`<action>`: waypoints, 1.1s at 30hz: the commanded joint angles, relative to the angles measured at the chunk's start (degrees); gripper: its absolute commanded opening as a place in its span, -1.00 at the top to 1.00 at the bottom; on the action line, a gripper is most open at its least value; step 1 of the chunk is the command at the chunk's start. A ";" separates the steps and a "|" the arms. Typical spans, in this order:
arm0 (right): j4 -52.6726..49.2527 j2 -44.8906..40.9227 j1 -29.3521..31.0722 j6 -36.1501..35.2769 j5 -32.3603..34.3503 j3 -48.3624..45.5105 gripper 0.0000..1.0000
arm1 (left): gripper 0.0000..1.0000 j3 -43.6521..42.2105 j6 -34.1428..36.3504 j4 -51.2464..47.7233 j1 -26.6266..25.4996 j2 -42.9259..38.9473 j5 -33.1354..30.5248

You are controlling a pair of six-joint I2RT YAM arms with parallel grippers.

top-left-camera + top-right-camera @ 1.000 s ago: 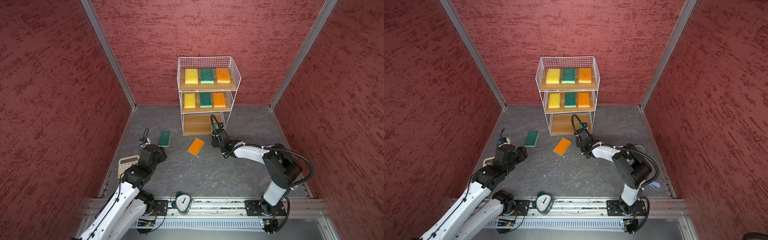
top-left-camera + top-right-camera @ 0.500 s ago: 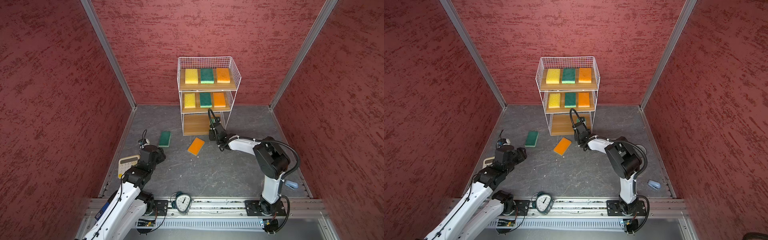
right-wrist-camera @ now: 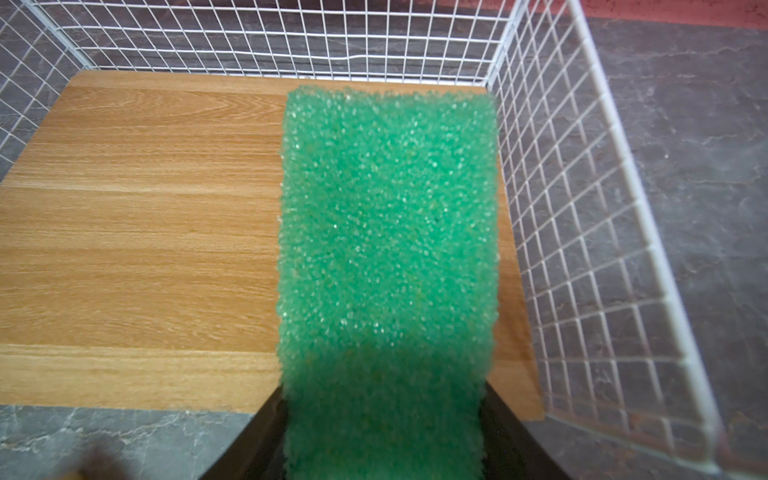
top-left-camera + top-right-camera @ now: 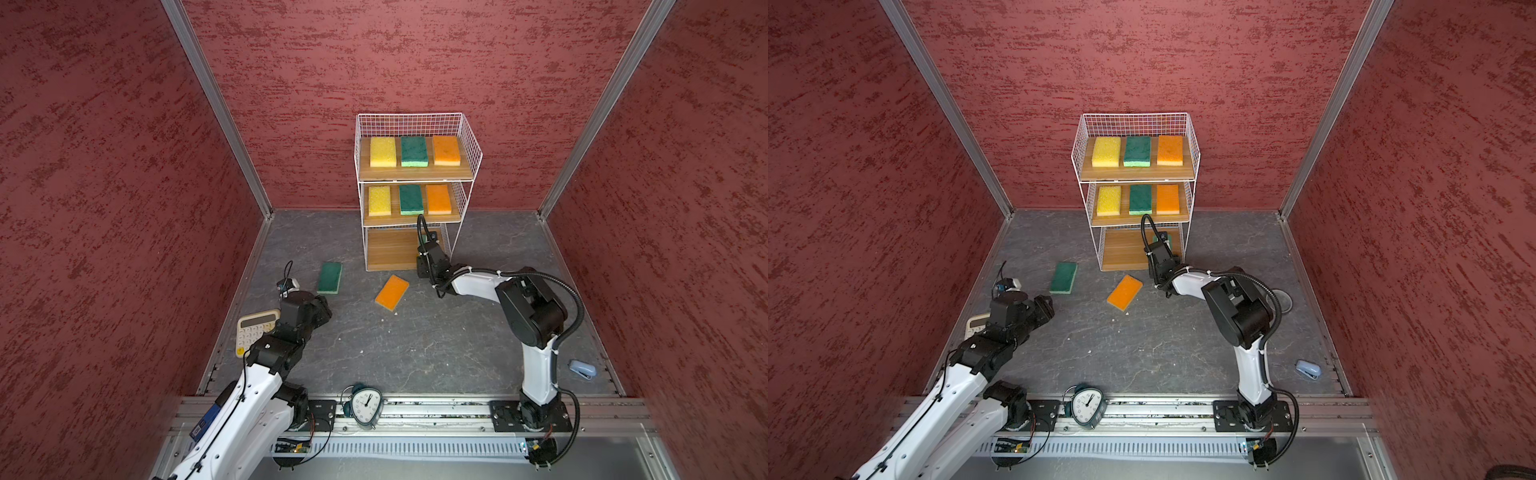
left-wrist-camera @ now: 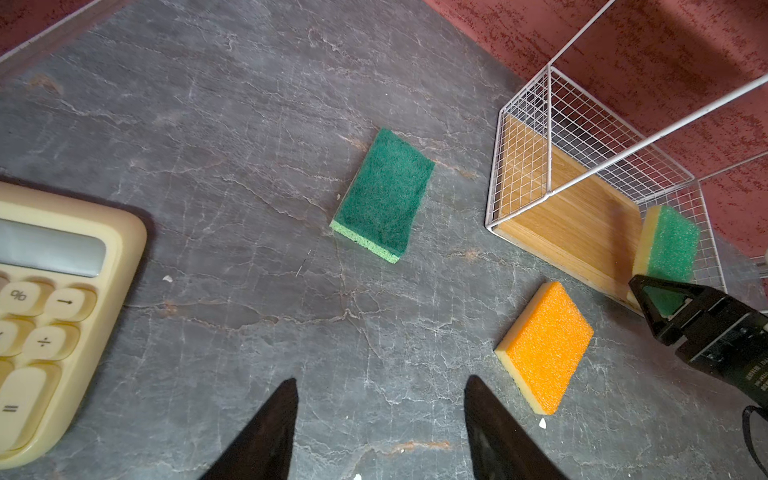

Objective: Place and organize the cleaning sponges onto the shelf
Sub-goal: 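Lift the bright-green sponge with the right gripper and carry it toward the bottom shelf, then lower the bright-green sponge with the right gripper onto the bottom shelf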

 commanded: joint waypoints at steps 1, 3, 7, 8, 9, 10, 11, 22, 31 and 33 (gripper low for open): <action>1.80 1.48 -1.26 -1.39 1.47 2.92 -0.22 | -0.29 -0.68 0.19 1.77 0.51 0.17 0.43; 1.86 1.95 -1.62 -1.76 1.51 3.52 -0.21 | -0.29 -0.88 0.15 2.08 0.60 0.26 0.41; 1.47 3.28 -2.10 -2.62 1.80 5.12 -0.21 | -0.29 -1.25 0.16 2.62 0.86 0.25 0.51; 1.43 3.51 -2.21 -3.02 1.96 5.37 -0.21 | -0.29 -1.42 0.14 2.75 0.91 0.26 0.51; 1.43 3.60 -2.26 -3.27 2.13 5.50 -0.21 | -0.29 -1.48 0.13 2.84 0.98 0.26 0.64; 1.43 3.77 -2.41 -3.52 2.23 5.67 -0.21 | -0.29 -1.51 0.08 2.91 1.02 0.18 0.67; 1.52 3.91 -2.47 -3.82 2.27 5.77 -0.21 | -0.29 -1.65 0.04 2.98 1.05 0.17 0.77; 2.15 5.40 -3.49 -5.74 2.00 6.96 -0.20 | -0.29 -3.05 -0.43 4.64 1.13 0.17 1.13; 0.35 6.50 -3.93 -5.66 1.24 8.31 -0.20 | -0.29 -3.36 -1.01 5.24 1.13 0.51 0.95; -0.23 6.80 -4.05 -5.41 0.85 8.49 -0.20 | -0.29 -3.35 -1.10 5.43 1.13 0.67 0.95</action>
